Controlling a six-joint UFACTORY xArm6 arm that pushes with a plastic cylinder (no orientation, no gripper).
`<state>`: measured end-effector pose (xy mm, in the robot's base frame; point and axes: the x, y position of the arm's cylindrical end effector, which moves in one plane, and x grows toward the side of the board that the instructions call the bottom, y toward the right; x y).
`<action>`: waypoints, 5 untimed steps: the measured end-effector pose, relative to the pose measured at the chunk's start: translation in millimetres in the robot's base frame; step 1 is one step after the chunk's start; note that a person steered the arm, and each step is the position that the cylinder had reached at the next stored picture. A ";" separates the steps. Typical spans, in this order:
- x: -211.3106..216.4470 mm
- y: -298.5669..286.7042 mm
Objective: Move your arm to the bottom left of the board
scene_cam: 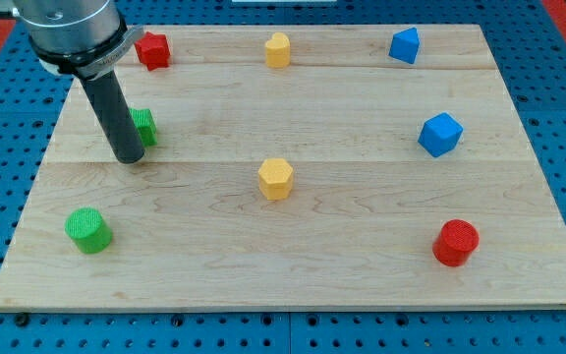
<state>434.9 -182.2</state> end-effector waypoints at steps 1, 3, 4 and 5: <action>-2.4 0.0; 13.6 0.0; 13.6 0.0; 13.7 -3.8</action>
<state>448.6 -186.0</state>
